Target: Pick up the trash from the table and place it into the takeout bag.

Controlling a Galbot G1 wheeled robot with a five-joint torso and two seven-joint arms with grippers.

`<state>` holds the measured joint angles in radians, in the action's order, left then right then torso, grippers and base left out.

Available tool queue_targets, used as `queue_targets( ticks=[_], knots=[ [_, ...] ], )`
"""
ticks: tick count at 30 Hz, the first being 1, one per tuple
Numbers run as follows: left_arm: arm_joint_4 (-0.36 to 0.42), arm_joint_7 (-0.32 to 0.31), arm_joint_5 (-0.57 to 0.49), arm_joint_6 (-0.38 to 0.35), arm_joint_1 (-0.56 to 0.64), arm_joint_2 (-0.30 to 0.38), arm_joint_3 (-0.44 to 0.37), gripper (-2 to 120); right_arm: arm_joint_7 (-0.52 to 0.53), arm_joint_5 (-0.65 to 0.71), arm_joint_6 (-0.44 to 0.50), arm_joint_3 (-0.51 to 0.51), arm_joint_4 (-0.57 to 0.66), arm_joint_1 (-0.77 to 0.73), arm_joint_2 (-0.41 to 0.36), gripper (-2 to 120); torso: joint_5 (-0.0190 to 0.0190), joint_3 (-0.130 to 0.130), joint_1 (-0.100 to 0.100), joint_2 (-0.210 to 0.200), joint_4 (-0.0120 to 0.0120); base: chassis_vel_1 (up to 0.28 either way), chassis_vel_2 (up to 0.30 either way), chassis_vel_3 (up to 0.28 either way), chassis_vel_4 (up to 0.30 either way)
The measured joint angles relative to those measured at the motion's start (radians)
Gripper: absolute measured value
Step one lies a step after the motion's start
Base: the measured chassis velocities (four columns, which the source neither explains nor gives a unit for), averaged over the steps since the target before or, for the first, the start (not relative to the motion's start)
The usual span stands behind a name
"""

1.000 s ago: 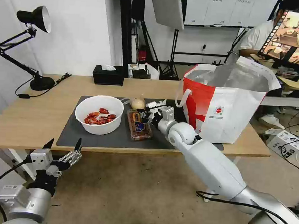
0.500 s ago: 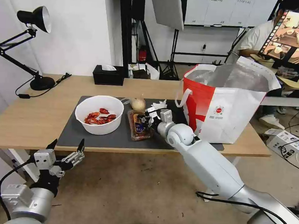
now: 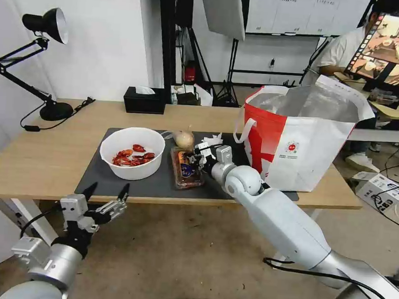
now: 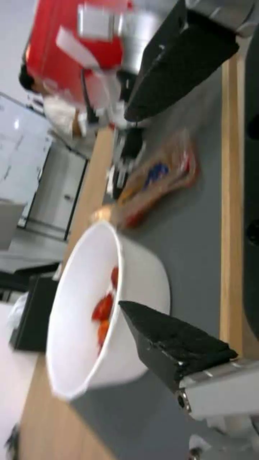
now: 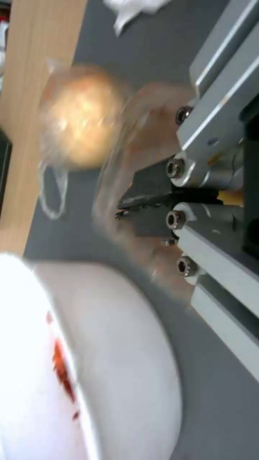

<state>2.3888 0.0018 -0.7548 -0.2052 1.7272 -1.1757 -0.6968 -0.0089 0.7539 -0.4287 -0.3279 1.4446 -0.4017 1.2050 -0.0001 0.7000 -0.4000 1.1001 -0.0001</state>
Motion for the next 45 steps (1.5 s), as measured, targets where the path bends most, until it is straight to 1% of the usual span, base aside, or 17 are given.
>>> queue_targets(
  ticks=[2,3,7,10,11,13,14,17,18,20,24,27,28,30,31,34,45],
  knots=[
    [-0.003,0.000,-0.064,-0.014,-0.022,0.029,0.010,100,-0.002,0.002,0.000,-0.020,-0.006,0.015,0.016,0,0.0000,0.000,0.000,0.000,0.0006,0.000,0.000,0.000,0.000],
    [-0.003,0.000,-0.064,-0.014,-0.022,0.029,0.010,100,-0.002,0.002,0.000,-0.020,-0.006,0.015,0.016,0,0.0000,0.000,0.000,0.000,0.0006,0.000,0.000,0.000,0.000],
    [-0.026,-0.001,-0.112,-0.028,-0.062,0.071,0.049,100,-0.002,-0.004,0.000,-0.032,-0.008,0.020,0.020,0,-0.0002,0.000,0.000,0.000,0.0003,0.000,0.000,0.000,0.000],
    [-0.067,-0.002,-0.183,-0.032,-0.125,0.124,0.081,100,-0.001,-0.015,0.000,-0.028,-0.015,0.021,0.016,0,0.0000,0.000,0.000,0.000,0.0000,0.000,0.000,0.000,0.000],
    [-0.067,-0.002,-0.183,-0.032,-0.125,0.124,0.081,100,-0.001,-0.015,0.000,-0.028,-0.015,0.021,0.016,0,0.0000,0.000,0.000,0.000,0.0000,0.000,0.000,0.000,0.000],
    [-0.084,-0.004,-0.236,-0.034,-0.158,0.148,0.090,100,-0.001,-0.016,0.000,-0.021,-0.016,0.021,0.009,0,0.0000,0.000,0.000,0.000,0.0001,0.000,0.000,0.000,0.000],
    [-0.084,-0.004,-0.236,-0.034,-0.158,0.148,0.090,100,-0.001,-0.016,0.000,-0.021,-0.016,0.021,0.009,0,0.0000,0.000,0.000,0.000,0.0001,0.000,0.000,0.000,0.000],
    [-0.109,-0.012,-0.293,-0.049,-0.207,0.171,0.119,100,-0.001,-0.018,0.000,-0.016,-0.016,0.021,0.000,0,0.0001,0.000,0.000,0.000,0.0000,0.000,0.000,0.000,0.000],
    [-0.109,-0.012,-0.293,-0.049,-0.207,0.171,0.119,100,-0.001,-0.018,0.000,-0.016,-0.016,0.021,0.000,0,0.0001,0.000,0.000,0.000,0.0000,0.000,0.000,0.000,0.000],
    [-0.133,-0.026,-0.338,-0.070,-0.246,0.183,0.154,100,-0.001,-0.022,0.000,-0.012,-0.018,0.018,-0.005,0,0.0000,0.000,0.000,0.000,0.0001,0.000,0.000,0.000,0.000],
    [-0.157,-0.042,-0.388,-0.092,-0.287,0.193,0.187,100,-0.001,-0.022,0.000,-0.010,-0.018,0.016,-0.010,0,0.0001,0.000,0.000,0.000,0.0000,0.000,0.000,0.000,0.000],
    [-0.207,-0.063,-0.454,-0.109,-0.353,0.204,0.229,100,-0.001,-0.023,0.000,-0.005,-0.018,0.016,-0.017,0,0.0001,0.000,0.000,0.000,0.0000,0.000,0.000,0.000,0.000],
    [-0.207,-0.063,-0.454,-0.109,-0.353,0.204,0.229,100,-0.001,-0.023,0.000,-0.005,-0.018,0.016,-0.017,0,0.0001,0.000,0.000,0.000,0.0000,0.000,0.000,0.000,0.000],
    [-0.244,-0.081,-0.500,-0.118,-0.399,0.209,0.253,100,-0.001,-0.023,0.000,0.001,-0.018,0.015,-0.021,0,0.0002,0.000,0.000,0.000,0.0001,0.000,0.000,0.000,0.000],
    [-0.244,-0.081,-0.500,-0.118,-0.399,0.209,0.253,100,-0.001,-0.023,0.000,0.001,-0.018,0.015,-0.021,0,0.0002,0.000,0.000,0.000,0.0001,0.000,0.000,0.000,0.000],
    [-0.284,-0.107,-0.556,-0.128,-0.457,0.211,0.284,100,-0.001,-0.023,-0.001,0.007,-0.015,0.013,-0.026,0,0.0001,0.000,0.000,0.000,0.0001,0.000,0.000,0.000,0.000],
    [-0.345,-0.148,-0.574,-0.146,-0.534,0.197,0.362,100,-0.002,-0.022,-0.016,0.011,-0.012,0.001,-0.033,0,0.0001,0.000,0.000,0.000,0.0001,0.000,0.000,0.000,0.000]
  ],
)
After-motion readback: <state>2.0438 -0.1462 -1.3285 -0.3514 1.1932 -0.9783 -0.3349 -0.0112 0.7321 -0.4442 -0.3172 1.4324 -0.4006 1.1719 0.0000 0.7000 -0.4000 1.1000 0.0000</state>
